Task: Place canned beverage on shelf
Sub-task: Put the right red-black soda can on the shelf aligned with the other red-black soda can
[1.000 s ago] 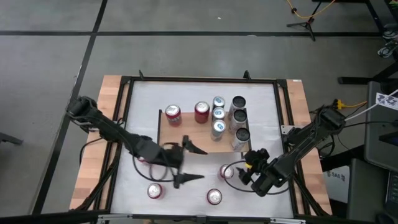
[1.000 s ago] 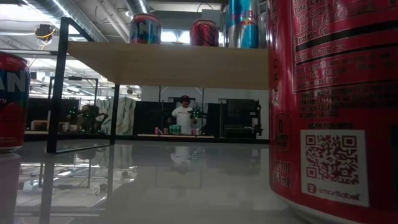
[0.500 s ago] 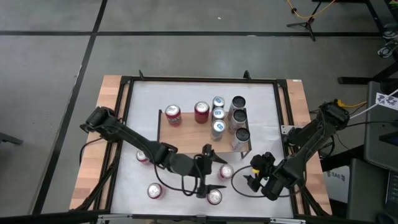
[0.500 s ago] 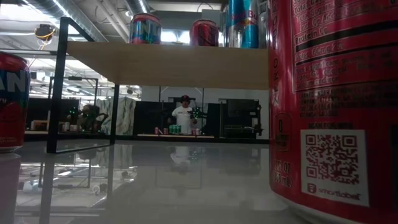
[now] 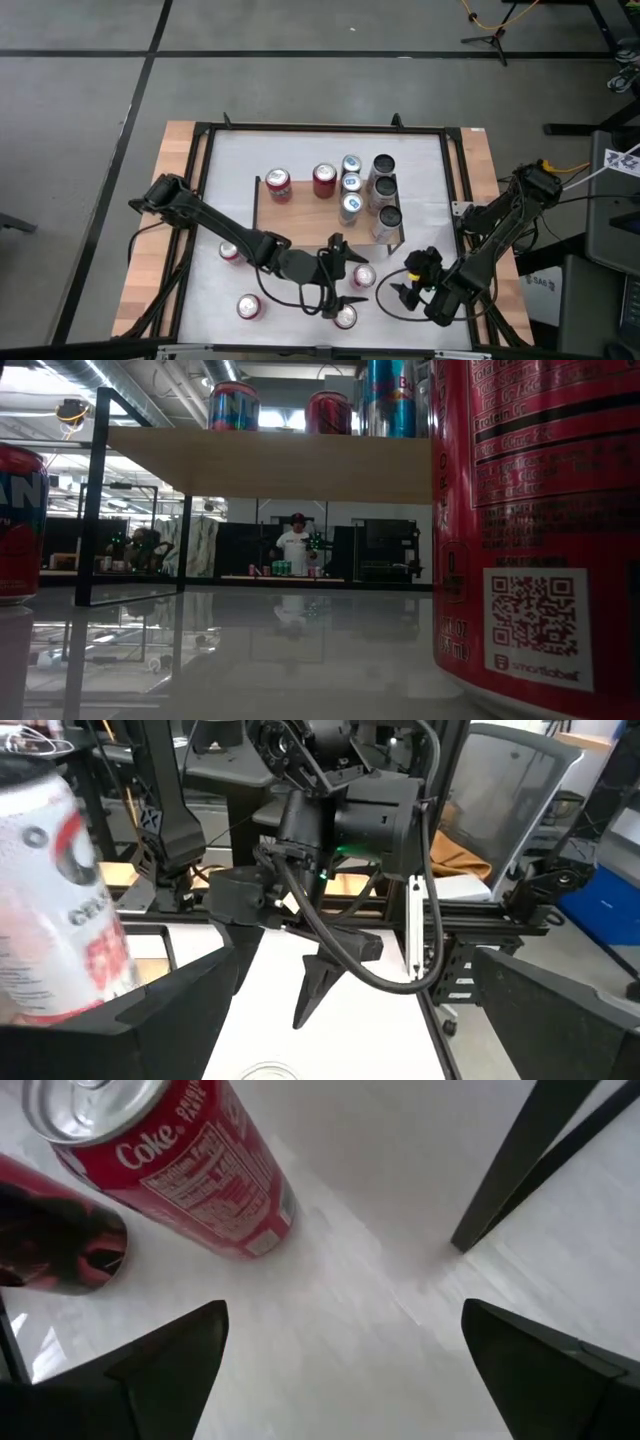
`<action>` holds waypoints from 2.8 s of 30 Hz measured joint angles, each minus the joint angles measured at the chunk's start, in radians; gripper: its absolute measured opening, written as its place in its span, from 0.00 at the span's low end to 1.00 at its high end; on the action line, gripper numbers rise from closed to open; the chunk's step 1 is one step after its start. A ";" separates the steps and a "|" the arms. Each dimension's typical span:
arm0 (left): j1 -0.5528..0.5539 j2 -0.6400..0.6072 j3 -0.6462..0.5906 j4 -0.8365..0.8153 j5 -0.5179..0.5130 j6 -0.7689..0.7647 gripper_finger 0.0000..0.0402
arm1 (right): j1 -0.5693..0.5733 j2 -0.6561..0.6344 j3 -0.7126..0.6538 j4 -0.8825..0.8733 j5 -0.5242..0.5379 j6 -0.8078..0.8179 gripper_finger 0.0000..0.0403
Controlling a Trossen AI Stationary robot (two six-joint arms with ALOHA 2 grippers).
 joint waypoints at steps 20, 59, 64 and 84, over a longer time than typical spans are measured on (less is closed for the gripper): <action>0.026 0.175 0.000 0.014 -0.100 -0.050 0.99 | 0.001 0.000 0.000 0.009 -0.168 -0.040 0.97; 0.016 0.260 0.000 -0.015 -0.158 -0.050 0.99 | 0.000 0.000 0.000 0.009 -0.028 -0.137 0.97; 0.017 0.262 -0.002 0.008 -0.157 -0.047 0.99 | 0.000 0.000 0.000 0.009 0.067 -0.137 0.97; 0.007 0.262 -0.002 0.017 -0.208 -0.043 0.99 | -0.055 0.069 0.000 0.096 0.226 -0.185 0.97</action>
